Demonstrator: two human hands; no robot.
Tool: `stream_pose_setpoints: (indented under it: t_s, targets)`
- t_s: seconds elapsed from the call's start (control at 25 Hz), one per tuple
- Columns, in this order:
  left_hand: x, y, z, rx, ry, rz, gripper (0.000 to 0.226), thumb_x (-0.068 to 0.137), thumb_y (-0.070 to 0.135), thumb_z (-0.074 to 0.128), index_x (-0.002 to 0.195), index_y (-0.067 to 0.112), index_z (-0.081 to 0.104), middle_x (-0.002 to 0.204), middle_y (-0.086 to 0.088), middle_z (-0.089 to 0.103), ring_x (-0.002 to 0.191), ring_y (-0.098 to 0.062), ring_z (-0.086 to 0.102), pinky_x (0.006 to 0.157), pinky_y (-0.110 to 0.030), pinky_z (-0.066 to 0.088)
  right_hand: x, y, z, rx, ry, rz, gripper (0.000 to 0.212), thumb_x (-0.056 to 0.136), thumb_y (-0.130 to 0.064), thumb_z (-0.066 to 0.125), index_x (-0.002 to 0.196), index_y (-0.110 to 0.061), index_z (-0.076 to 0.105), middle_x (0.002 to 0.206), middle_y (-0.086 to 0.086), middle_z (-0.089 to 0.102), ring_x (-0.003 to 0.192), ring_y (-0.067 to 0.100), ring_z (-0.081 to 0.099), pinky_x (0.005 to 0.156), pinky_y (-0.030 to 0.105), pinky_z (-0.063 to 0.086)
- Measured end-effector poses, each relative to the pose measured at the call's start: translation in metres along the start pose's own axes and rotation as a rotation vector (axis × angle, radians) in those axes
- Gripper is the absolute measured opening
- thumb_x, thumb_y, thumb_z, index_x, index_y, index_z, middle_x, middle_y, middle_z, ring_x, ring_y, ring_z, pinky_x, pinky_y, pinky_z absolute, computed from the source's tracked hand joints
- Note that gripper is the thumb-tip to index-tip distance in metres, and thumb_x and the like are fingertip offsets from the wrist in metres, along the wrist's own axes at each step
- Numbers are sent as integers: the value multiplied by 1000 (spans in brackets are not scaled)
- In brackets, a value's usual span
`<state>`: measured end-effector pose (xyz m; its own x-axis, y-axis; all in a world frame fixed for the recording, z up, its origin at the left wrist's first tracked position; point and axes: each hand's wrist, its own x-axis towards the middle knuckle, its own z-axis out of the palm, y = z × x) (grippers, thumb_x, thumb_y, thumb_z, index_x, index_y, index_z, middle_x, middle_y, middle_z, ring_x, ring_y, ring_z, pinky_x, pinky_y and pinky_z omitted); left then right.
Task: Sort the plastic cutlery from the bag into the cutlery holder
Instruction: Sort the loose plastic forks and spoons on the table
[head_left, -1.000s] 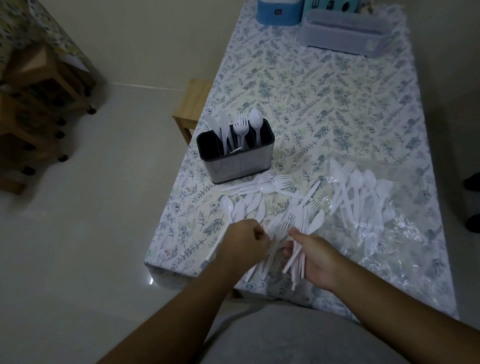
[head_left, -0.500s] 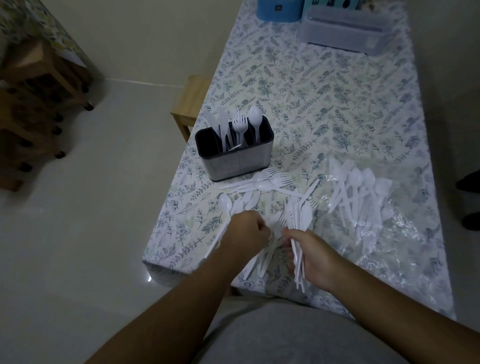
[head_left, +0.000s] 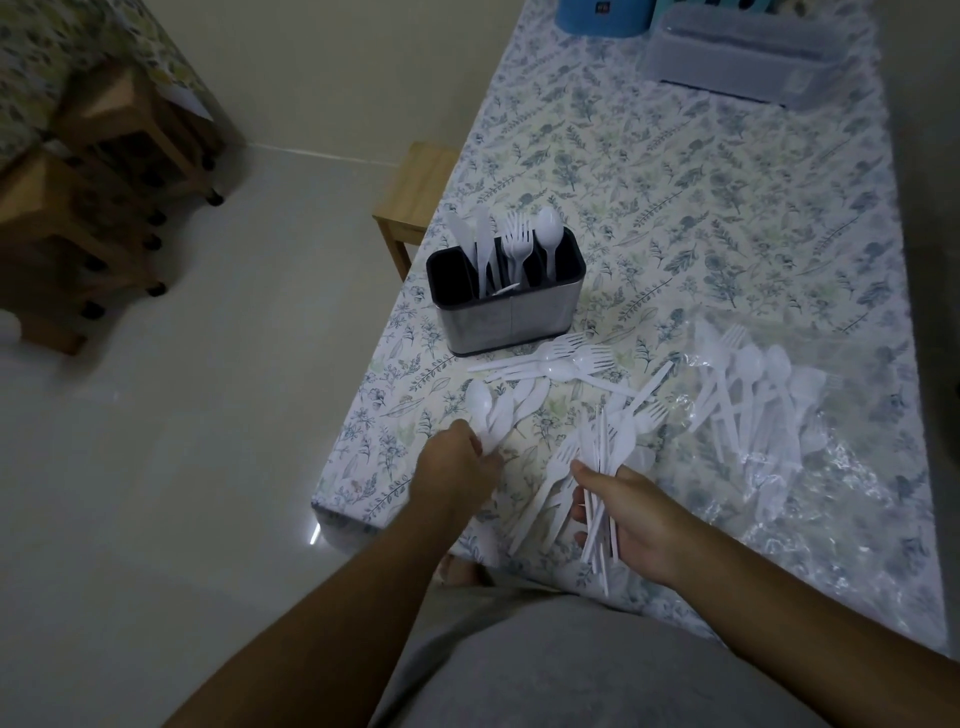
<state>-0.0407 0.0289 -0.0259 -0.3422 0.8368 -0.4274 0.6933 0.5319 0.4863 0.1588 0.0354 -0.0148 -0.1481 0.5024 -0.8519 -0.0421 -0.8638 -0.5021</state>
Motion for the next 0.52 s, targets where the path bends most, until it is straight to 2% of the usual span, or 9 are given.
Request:
stream_pose_setpoints:
  t_s: [0.12,0.24,0.36,0.44,0.52]
  targets:
    - [4,2,-2,2,-16,16,16,86,18,70,78,19,55,75,4,61,64,-10,56,53,-23,45,-3,-4,6,-18,-2,-3,25,97,-26,69,110,-6,61,80,8,64,68,21,62,64,38,56]
    - [10,-5,-12,-60,26,11,5,90,17,69,91,16,64,88,-2,70,66,-5,57,54,-18,44,-2,-5,8,-28,-5,-8,24,97,-25,68,110,-5,63,79,7,66,67,21,62,58,34,56]
    - [12,-18,-22,-58,122,16,31,92,25,69,119,11,62,109,-6,65,82,-12,57,64,-20,42,2,-3,7,-18,17,-1,27,95,-25,70,112,-5,63,80,6,66,71,21,62,64,37,55]
    - [8,-18,-22,-44,159,75,35,92,27,68,122,13,57,115,-3,57,87,-11,54,70,-21,42,3,-4,7,-11,23,15,24,94,-21,70,112,-6,62,78,7,65,72,22,62,69,39,54]
    - [1,-13,-13,-18,71,104,36,90,36,70,117,16,56,111,0,59,88,-11,58,72,-25,50,2,-4,7,7,18,23,21,94,-13,68,112,-8,61,77,7,62,70,22,60,67,38,53]
